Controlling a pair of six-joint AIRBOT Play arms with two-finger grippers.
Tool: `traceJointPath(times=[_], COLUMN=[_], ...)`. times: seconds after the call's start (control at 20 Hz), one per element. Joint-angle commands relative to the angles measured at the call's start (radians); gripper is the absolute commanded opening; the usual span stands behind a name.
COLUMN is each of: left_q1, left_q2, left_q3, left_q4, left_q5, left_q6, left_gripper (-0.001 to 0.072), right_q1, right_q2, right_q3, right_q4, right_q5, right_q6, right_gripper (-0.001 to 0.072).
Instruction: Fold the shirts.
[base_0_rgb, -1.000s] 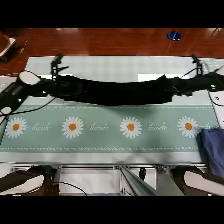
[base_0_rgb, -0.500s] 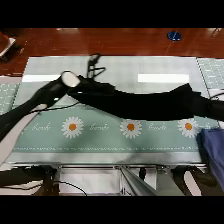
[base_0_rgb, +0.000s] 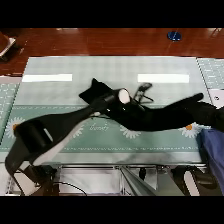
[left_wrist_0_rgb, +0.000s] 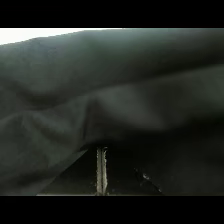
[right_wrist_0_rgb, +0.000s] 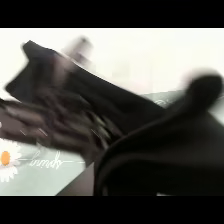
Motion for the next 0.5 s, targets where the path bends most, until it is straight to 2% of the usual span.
traceJointPath(times=[0.0, 0.15, 0.25, 0.45], left_q1=[-0.043, 0.110, 0.266, 0.584], left_q2=[-0.039, 0.004, 0.043, 0.201], left_q3=[0.083, 0.096, 0.095, 0.024], left_q4=[0.003, 0.003, 0.003, 0.005], left_q5=[-0.027, -0.045, -0.119, -0.245], left_q6=[-0.015, -0.051, -0.056, -0.024], left_gripper=[0.0022, 0.0022, 0.0022, 0.0022], right_q1=[0.000, 0.000, 0.004, 0.141], right_q2=[0.005, -0.003, -0.054, -0.260], right_q3=[-0.001, 0.001, 0.014, 0.092], right_q4=[0.018, 0.022, 0.064, 0.160], right_q5=[-0.003, -0.013, -0.018, -0.121], right_q6=[0.007, 0.007, -0.016, -0.090], right_gripper=[0.0018, 0.0018, 0.0018, 0.0018])
